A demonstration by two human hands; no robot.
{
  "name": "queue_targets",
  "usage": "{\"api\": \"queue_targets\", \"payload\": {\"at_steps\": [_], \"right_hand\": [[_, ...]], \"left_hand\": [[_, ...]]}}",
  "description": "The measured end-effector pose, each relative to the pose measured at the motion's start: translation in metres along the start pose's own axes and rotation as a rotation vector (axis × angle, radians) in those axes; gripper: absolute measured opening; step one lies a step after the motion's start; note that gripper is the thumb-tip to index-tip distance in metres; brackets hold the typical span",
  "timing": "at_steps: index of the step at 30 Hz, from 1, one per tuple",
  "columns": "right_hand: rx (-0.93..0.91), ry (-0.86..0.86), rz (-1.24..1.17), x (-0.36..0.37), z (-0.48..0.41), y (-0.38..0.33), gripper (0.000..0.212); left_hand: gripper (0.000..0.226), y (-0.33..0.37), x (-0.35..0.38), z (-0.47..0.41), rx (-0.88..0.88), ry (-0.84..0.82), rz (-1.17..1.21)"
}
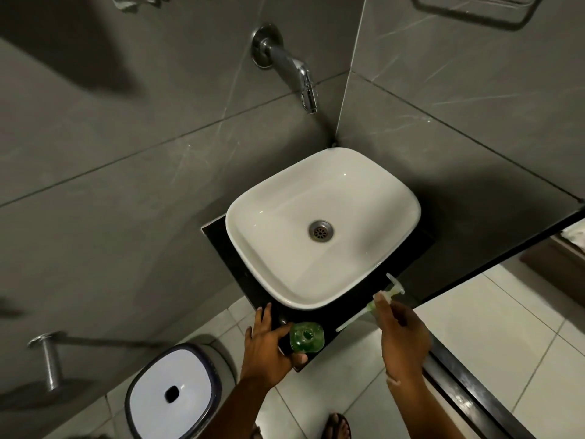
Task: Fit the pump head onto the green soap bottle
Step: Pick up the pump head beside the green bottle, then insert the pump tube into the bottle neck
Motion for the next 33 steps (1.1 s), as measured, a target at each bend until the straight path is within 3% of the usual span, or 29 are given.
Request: {"api": "queue_targets", "payload": {"at_steps": [6, 14, 23, 33], "right_hand": [[-0.316, -0.058, -0.016, 0.014, 0.058, -0.055, 0.031], [-0.615, -0.169, 0.134, 0.053, 0.085, -0.037, 0.029], [-0.689, -0.038, 0.112, 0.034, 0.082, -0.051, 0.033], [-0.647, -0.229, 0.315, 0.073, 0.077, 0.011, 0.041]], "left_hand": [[0.071, 0.000, -0.001, 0.002, 0.008, 0.004, 0.016], [0.073, -0.002, 0.002, 0.001, 0.003, 0.003, -0.023], [0.071, -0.004, 0.001, 0.001, 0.003, 0.013, -0.022], [0.070, -0.004, 0.002, 0.000, 0.018, 0.025, -0.025]]}}
Point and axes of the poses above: each hand's wrist, its own z-axis away from the middle knuckle, its own x-axis out of the palm, y = z × x, the point moved 9 cm from there along -z, towards the middle knuckle, and after that the axes turned 7 degrees about -z, right-handed, at the moved point
